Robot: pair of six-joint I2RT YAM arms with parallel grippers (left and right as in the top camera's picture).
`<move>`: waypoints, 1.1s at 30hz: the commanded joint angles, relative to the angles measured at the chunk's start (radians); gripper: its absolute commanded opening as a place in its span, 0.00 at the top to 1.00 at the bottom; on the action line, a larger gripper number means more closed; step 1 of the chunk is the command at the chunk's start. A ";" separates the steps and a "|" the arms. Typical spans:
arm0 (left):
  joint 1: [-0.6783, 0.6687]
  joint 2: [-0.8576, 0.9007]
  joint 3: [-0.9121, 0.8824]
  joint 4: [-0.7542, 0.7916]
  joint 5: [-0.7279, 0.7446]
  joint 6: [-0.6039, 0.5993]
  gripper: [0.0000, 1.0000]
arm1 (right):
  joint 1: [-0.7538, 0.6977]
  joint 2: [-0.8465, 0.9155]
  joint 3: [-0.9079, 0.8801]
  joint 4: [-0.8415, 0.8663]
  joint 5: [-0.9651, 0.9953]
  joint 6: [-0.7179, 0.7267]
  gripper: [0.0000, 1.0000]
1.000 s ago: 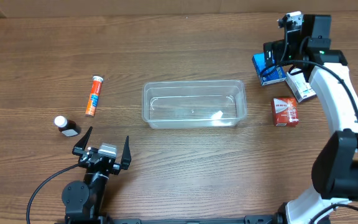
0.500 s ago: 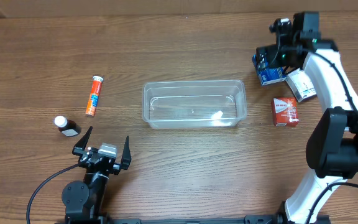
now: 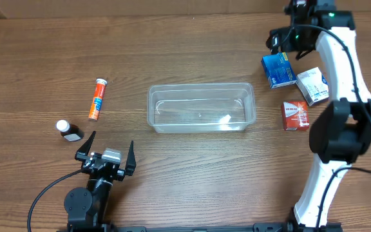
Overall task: Pack container
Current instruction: 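Reach the right gripper to the blue VapoDrops box and grasp it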
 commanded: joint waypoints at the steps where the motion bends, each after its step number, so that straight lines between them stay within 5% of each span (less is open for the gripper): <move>1: 0.006 -0.010 -0.005 0.001 0.005 -0.007 0.00 | -0.002 0.017 0.008 0.005 0.006 0.008 0.00; 33: 0.006 -0.010 -0.005 0.001 0.005 -0.007 0.00 | -0.043 0.129 -0.041 0.005 -0.060 -0.082 0.00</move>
